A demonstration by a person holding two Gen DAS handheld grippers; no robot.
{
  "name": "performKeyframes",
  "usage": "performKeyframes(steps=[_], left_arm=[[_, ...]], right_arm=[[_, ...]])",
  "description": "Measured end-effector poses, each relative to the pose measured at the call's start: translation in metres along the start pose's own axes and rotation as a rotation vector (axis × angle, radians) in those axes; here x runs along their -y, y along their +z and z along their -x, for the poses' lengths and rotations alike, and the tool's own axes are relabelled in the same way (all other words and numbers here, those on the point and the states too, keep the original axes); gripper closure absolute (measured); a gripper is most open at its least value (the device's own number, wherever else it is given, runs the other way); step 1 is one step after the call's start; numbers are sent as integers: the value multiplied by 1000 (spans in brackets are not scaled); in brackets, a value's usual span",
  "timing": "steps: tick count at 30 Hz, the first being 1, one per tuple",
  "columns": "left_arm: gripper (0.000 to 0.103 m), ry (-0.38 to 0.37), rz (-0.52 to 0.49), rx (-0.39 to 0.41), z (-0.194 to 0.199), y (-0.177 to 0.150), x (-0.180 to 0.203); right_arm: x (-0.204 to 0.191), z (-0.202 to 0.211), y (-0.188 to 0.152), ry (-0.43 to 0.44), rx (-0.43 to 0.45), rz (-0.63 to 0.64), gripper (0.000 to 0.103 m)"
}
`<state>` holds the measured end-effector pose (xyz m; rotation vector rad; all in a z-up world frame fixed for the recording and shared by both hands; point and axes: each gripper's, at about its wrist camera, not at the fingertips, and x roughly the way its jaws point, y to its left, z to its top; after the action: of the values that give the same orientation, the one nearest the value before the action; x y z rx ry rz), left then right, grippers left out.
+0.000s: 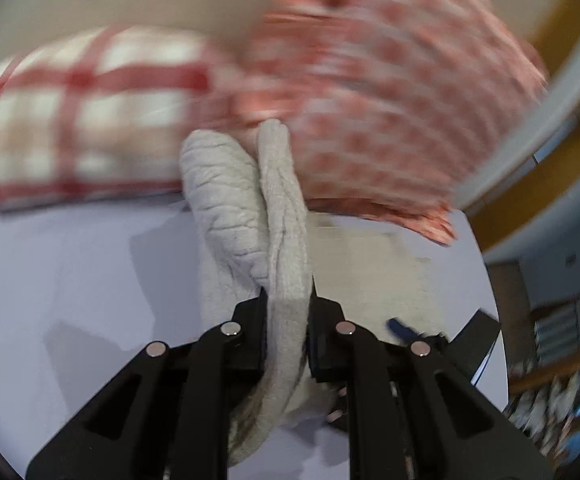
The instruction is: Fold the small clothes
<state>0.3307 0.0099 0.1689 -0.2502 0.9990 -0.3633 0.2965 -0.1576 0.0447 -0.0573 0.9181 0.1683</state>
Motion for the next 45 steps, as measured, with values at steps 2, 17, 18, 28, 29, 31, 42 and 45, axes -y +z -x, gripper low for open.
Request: performKeyframes(steps=[2,17,18,28,29,31,42,45], left_arm=[[90,-36,-31,-21,-15,3,40],[74,-178,-177,-238,-150,-38,183],[67,-280,-177,-235,-136,-35,181],[22,-96,-123,34,-45,-18,61],[22,-64,-87,10,-54,-20,45],[23,-50,-14,-35,-72,-22,20],[23,-278,76,-221,-150,-39,0],[21,-309,93,-243,-168,-43,6]], right_arm=[[18,23,-11,-37,38,-17,1],[178,132,-91,-279,165,-261,1],[183,136,-91,-262,177,-278,1],[163,118,-39,-34,223,-254,1],[155,106,-30,-40,198,-229,1],[147,76,-11,-95,136,-195,1],[200,4,-11,164,-115,-460,5],[208,-4,-18,296,-119,-509,16]])
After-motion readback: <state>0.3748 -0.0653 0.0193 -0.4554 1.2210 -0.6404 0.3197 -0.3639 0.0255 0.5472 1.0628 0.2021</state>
